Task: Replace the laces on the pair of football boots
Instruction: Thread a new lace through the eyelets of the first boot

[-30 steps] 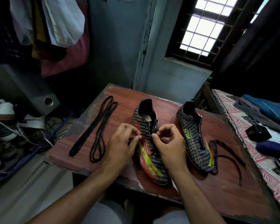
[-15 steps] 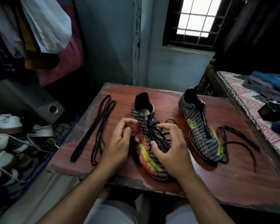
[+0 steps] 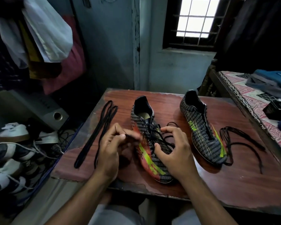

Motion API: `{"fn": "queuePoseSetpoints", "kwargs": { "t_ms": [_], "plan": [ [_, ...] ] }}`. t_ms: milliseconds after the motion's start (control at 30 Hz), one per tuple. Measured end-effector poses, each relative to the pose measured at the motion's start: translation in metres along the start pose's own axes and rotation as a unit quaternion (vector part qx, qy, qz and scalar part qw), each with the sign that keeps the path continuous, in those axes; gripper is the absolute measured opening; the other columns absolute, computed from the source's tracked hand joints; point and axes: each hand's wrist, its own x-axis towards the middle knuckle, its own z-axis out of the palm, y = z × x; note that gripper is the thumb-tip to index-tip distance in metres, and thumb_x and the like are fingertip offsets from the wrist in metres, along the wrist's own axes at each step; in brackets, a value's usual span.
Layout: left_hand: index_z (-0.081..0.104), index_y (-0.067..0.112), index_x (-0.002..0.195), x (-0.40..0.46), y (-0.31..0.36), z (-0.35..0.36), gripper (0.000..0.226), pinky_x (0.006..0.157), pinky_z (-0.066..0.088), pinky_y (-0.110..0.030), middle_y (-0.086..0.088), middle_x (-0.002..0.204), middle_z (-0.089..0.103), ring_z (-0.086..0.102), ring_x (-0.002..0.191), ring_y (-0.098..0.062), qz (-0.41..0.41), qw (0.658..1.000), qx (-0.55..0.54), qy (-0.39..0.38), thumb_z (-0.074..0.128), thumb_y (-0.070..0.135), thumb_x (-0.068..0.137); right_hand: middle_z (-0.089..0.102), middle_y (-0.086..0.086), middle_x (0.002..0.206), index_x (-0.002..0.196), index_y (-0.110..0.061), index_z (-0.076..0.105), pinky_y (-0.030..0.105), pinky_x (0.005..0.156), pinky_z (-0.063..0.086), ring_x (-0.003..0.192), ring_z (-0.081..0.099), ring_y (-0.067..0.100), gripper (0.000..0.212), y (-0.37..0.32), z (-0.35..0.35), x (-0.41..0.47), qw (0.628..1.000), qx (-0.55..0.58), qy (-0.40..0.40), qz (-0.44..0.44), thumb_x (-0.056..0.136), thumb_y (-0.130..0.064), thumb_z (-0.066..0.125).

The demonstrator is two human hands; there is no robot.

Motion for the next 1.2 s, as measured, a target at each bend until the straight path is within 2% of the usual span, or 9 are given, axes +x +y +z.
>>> {"fn": "queuePoseSetpoints", "kwargs": {
  "t_ms": [100, 233, 333, 500, 600, 733, 900, 967, 1200],
  "plan": [
    [0.045, 0.023, 0.076, 0.003, -0.004, 0.005, 0.020, 0.044, 0.030, -0.023, 0.000, 0.059, 0.042, 0.034, 0.049, -0.012, -0.046, 0.997, 0.043, 0.036, 0.049, 0.015, 0.094, 0.059, -0.017, 0.111, 0.115, -0.032, 0.059, 0.043, 0.096, 0.050, 0.113, 0.053, 0.009, 0.040, -0.001, 0.000, 0.000, 1.000, -0.002, -0.007, 0.007, 0.078, -0.045, 0.065],
    [0.069, 0.027, 0.092, 0.010, -0.015, 0.006, 0.010, 0.057, 0.043, -0.019, 0.019, 0.072, 0.066, 0.055, 0.060, 0.004, 0.000, 0.948, 0.315, 0.037, 0.079, 0.031, 0.089, 0.060, -0.016, 0.110, 0.114, -0.031, 0.060, 0.044, 0.096, 0.050, 0.112, 0.054, 0.008, 0.040, -0.002, -0.001, 0.000, 1.000, 0.000, -0.010, 0.007, 0.078, -0.045, 0.066],
    [0.069, 0.024, 0.082, 0.008, -0.018, 0.006, 0.015, 0.060, 0.043, -0.026, 0.017, 0.071, 0.067, 0.057, 0.062, 0.005, 0.031, 0.912, 0.408, 0.022, 0.075, 0.033, 0.092, 0.060, -0.016, 0.111, 0.114, -0.030, 0.061, 0.040, 0.097, 0.050, 0.112, 0.055, 0.007, 0.039, -0.001, -0.001, 0.000, 1.000, 0.006, -0.013, 0.009, 0.078, -0.043, 0.067],
    [0.054, 0.025, 0.069, 0.008, -0.012, -0.003, 0.020, 0.079, 0.049, -0.039, -0.010, 0.097, 0.063, 0.063, 0.095, -0.023, 0.045, 0.987, 0.121, 0.093, 0.051, 0.017, 0.087, 0.062, -0.016, 0.112, 0.116, -0.030, 0.060, 0.024, 0.097, 0.048, 0.113, 0.060, 0.006, 0.039, -0.003, -0.002, 0.001, 0.999, 0.034, -0.031, 0.020, 0.079, -0.037, 0.070],
    [0.047, 0.023, 0.063, 0.007, -0.003, -0.006, 0.022, 0.075, 0.052, -0.034, -0.010, 0.065, 0.054, 0.066, 0.075, -0.030, -0.016, 0.996, -0.050, 0.069, 0.043, 0.018, 0.084, 0.064, -0.015, 0.113, 0.117, -0.030, 0.060, 0.027, 0.098, 0.049, 0.114, 0.061, 0.008, 0.039, -0.001, -0.002, 0.001, 0.998, 0.037, -0.036, 0.022, 0.080, -0.036, 0.070],
    [0.036, 0.024, 0.070, 0.009, -0.008, 0.003, 0.038, 0.049, 0.035, -0.024, 0.003, 0.059, 0.032, 0.032, 0.049, -0.010, -0.048, 0.991, 0.065, 0.111, 0.067, 0.017, 0.092, 0.064, -0.016, 0.114, 0.117, -0.031, 0.060, 0.031, 0.095, 0.051, 0.113, 0.061, 0.008, 0.039, -0.001, -0.002, 0.001, 0.999, 0.035, -0.033, 0.023, 0.080, -0.035, 0.070],
    [0.059, 0.033, 0.108, 0.009, -0.016, 0.005, 0.035, 0.068, 0.048, -0.016, 0.024, 0.085, 0.066, 0.060, 0.074, 0.007, -0.022, 0.955, 0.290, 0.063, 0.084, 0.025, 0.084, 0.063, -0.017, 0.113, 0.118, -0.031, 0.059, 0.029, 0.092, 0.053, 0.111, 0.062, 0.007, 0.039, -0.002, -0.002, 0.001, 0.999, 0.040, -0.034, 0.016, 0.082, -0.027, 0.074],
    [0.070, 0.034, 0.099, 0.007, -0.017, 0.006, 0.014, 0.066, 0.048, -0.017, 0.031, 0.079, 0.067, 0.061, 0.073, 0.011, 0.024, 0.921, 0.388, 0.029, 0.079, 0.029, 0.089, 0.062, -0.014, 0.112, 0.120, -0.030, 0.059, 0.023, 0.091, 0.051, 0.110, 0.061, 0.005, 0.041, -0.002, -0.001, 0.001, 0.999, 0.038, -0.032, 0.013, 0.083, -0.024, 0.074],
    [0.059, 0.031, 0.099, 0.012, -0.021, -0.002, 0.010, 0.074, 0.055, -0.035, 0.006, 0.098, 0.067, 0.068, 0.091, -0.010, -0.024, 0.946, 0.319, 0.043, 0.053, 0.032, 0.106, 0.060, -0.015, 0.114, 0.135, -0.034, 0.055, 0.003, 0.093, 0.033, 0.113, 0.054, -0.003, 0.052, -0.005, 0.002, -0.002, 0.999, 0.008, -0.044, 0.017, 0.087, -0.024, 0.073]
  ]
}}
